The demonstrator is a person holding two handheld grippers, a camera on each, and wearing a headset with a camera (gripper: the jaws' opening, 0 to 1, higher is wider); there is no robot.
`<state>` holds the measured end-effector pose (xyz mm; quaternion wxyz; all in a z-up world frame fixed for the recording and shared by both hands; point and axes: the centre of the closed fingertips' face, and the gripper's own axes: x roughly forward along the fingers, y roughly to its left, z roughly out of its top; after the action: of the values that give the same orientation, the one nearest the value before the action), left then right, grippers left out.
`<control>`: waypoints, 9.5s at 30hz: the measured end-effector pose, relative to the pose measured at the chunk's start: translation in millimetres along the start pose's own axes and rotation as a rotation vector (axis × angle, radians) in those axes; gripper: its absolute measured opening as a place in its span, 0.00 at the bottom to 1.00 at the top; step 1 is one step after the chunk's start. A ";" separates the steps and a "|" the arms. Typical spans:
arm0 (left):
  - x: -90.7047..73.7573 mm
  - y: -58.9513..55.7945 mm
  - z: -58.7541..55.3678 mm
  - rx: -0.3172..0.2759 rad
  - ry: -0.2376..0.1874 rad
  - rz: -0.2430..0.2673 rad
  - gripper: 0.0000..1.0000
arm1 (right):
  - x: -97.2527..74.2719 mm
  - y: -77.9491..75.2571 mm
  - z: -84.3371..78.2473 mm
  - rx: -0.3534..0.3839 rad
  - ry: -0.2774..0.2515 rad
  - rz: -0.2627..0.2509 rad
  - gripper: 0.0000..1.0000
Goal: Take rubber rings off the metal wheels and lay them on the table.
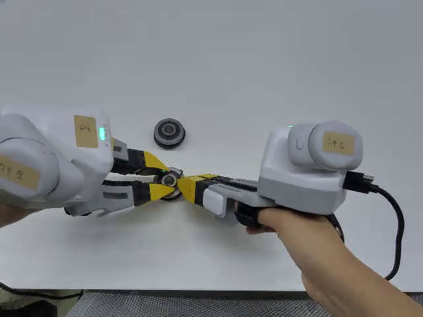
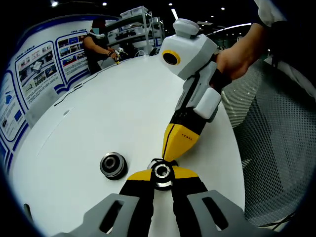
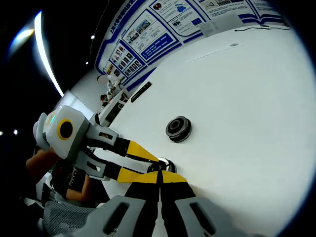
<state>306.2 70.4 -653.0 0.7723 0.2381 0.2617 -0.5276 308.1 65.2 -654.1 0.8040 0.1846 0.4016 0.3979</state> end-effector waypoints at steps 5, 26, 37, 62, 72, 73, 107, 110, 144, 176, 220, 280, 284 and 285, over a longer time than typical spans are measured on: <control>0.1 0.1 -0.1 -0.002 -0.002 0.001 0.13 | 1.0 1.1 -0.2 -0.010 0.002 0.009 0.01; -0.5 1.2 -1.4 -0.006 -0.008 0.004 0.13 | 0.9 5.0 1.2 -0.008 -0.005 0.025 0.01; -1.1 1.8 -2.4 -0.001 -0.006 0.003 0.13 | -1.8 5.5 1.1 -0.006 -0.004 0.028 0.01; 0.7 -1.1 1.6 0.002 -0.003 0.006 0.13 | -7.6 14.1 7.3 0.006 -0.027 0.041 0.01; 0.1 -1.2 1.5 -0.004 -0.010 0.025 0.13 | -7.1 10.8 7.0 0.058 -0.030 0.015 0.02; 0.0 -0.9 1.6 -0.011 -0.014 0.030 0.13 | -6.9 11.3 7.3 0.057 -0.031 0.018 0.02; -14.5 11.3 17.0 -0.082 -0.075 0.071 0.17 | -38.1 -23.2 39.7 0.236 -0.186 -0.047 0.02; -8.7 10.8 13.3 -0.076 -0.058 0.063 0.17 | -46.0 -42.9 40.0 0.271 -0.217 -0.101 0.02; -0.5 0.5 6.1 -0.074 -0.025 0.024 0.14 | -93.1 -103.5 41.1 0.243 -0.326 -0.385 0.14; 1.2 0.5 0.5 -0.041 0.018 -0.010 0.13 | -43.7 -29.2 36.7 0.278 -0.226 -0.041 0.14; 0.8 0.2 0.9 -0.064 -0.018 -0.016 0.13 | -1.1 5.6 -6.0 0.388 -0.028 0.111 0.34; 0.5 1.1 0.2 -0.072 -0.021 -0.015 0.13 | -2.7 -2.7 -5.4 0.228 -0.026 -0.010 0.01; 0.5 0.8 0.4 -0.072 -0.021 -0.014 0.13 | -2.2 -2.6 -5.2 0.224 -0.023 -0.012 0.01; 0.5 0.7 0.5 -0.072 -0.021 -0.014 0.13 | -2.1 -2.4 -5.0 0.218 -0.022 -0.013 0.01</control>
<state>307.1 70.0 -652.9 0.7794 0.2029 0.2741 -0.5255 304.5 61.9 -657.6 0.7860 0.2727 0.4349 0.3446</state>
